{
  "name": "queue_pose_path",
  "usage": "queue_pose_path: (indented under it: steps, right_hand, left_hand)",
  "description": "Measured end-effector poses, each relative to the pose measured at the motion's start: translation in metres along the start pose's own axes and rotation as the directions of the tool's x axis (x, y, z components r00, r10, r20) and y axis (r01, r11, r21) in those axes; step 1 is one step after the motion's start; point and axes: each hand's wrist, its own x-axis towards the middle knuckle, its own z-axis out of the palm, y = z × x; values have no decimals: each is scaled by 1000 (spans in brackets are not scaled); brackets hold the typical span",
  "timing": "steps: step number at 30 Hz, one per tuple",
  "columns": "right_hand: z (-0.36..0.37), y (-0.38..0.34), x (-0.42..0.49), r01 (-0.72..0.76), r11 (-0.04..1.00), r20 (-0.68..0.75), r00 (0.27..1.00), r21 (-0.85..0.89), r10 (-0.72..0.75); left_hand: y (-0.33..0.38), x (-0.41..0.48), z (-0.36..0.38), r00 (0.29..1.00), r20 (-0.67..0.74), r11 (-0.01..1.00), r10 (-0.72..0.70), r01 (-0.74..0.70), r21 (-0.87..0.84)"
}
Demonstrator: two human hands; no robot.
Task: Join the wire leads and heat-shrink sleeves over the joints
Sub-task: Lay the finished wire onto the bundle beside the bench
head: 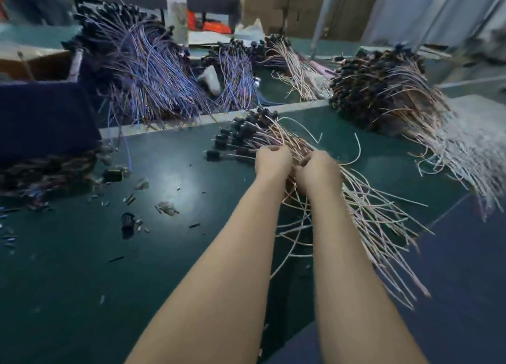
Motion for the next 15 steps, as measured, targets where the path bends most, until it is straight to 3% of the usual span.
queue_pose_path:
  steps: [3,6,8,11,15]
  right_hand:
    - [-2,-9,-4,23,999,-67,998,47,-20]
    - [-9,-35,-20,188,965,-230,962,182,-144]
    - [-12,-66,-39,320,900,-262,933,295,-246]
    - [-4,-121,-76,469,769,-186,882,434,-433]
    - [31,-189,-135,533,675,37,771,510,-636]
  left_hand:
    - [10,-2,-7,999,6,997,47,-47,-54]
    - [36,-18,-29,983,-12,978,182,-183,-102]
    - [57,-32,-57,957,-69,944,283,-290,-159]
    - [81,-51,-121,892,-249,879,376,-429,-208]
    - [90,-74,-228,744,-578,816,337,-537,-216]
